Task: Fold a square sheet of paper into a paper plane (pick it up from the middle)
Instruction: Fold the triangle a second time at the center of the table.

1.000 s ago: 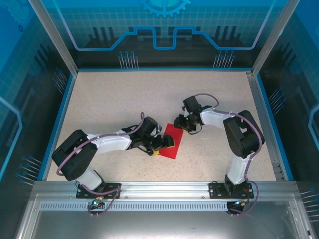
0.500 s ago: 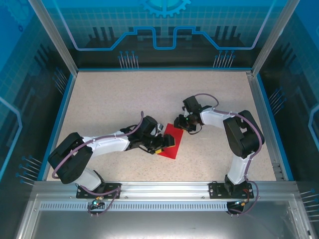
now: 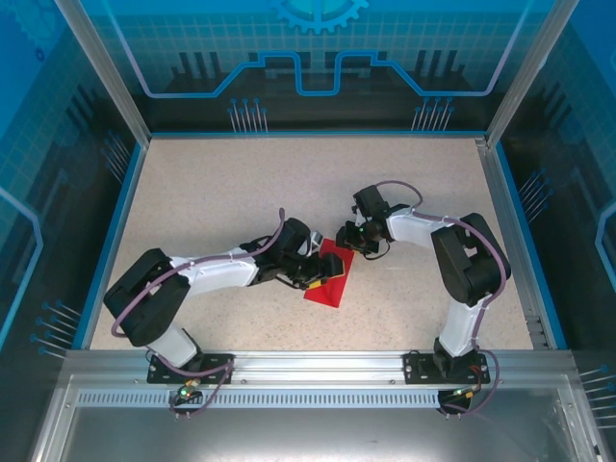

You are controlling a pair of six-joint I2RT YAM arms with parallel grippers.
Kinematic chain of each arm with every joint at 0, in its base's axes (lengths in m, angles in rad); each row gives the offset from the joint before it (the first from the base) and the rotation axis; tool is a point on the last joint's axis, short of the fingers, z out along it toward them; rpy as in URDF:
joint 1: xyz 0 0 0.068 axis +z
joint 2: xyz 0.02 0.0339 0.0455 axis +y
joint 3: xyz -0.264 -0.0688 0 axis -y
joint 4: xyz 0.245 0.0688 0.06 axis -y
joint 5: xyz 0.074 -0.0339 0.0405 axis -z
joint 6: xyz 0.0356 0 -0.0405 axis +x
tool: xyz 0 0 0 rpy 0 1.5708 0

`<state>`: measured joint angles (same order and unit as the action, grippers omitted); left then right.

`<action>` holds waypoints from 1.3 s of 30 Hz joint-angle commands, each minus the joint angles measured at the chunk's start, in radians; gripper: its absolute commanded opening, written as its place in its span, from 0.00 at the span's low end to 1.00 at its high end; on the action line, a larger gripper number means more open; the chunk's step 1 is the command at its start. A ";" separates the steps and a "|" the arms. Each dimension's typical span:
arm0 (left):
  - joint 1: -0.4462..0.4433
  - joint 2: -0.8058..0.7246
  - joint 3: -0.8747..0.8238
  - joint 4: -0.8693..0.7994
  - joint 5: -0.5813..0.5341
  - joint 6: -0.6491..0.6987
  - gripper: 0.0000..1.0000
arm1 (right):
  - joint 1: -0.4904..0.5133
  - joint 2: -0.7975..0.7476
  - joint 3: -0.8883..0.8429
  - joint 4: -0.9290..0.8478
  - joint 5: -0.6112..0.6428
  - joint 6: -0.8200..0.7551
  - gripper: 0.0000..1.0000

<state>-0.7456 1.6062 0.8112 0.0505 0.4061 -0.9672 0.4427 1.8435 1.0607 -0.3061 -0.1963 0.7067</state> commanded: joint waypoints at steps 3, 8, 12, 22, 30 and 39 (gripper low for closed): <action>-0.005 0.040 0.019 -0.010 -0.055 0.022 0.53 | -0.019 -0.051 -0.025 -0.034 -0.040 -0.033 0.39; -0.005 0.053 0.005 -0.022 -0.090 0.024 0.36 | -0.020 -0.172 -0.071 -0.012 -0.118 -0.095 0.39; -0.006 0.057 -0.001 -0.029 -0.110 0.025 0.27 | -0.003 -0.271 -0.174 0.032 -0.199 -0.119 0.38; -0.006 0.066 -0.008 -0.032 -0.121 0.027 0.11 | 0.054 -0.372 -0.343 0.096 -0.280 -0.099 0.30; -0.011 0.066 0.000 -0.037 -0.118 0.026 0.09 | 0.077 -0.321 -0.348 0.155 -0.320 -0.082 0.29; -0.011 0.063 0.001 -0.041 -0.121 0.027 0.07 | 0.083 -0.276 -0.344 0.157 -0.316 -0.085 0.26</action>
<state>-0.7494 1.6634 0.8108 0.0315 0.3019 -0.9596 0.5072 1.5482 0.7193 -0.1631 -0.4881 0.6178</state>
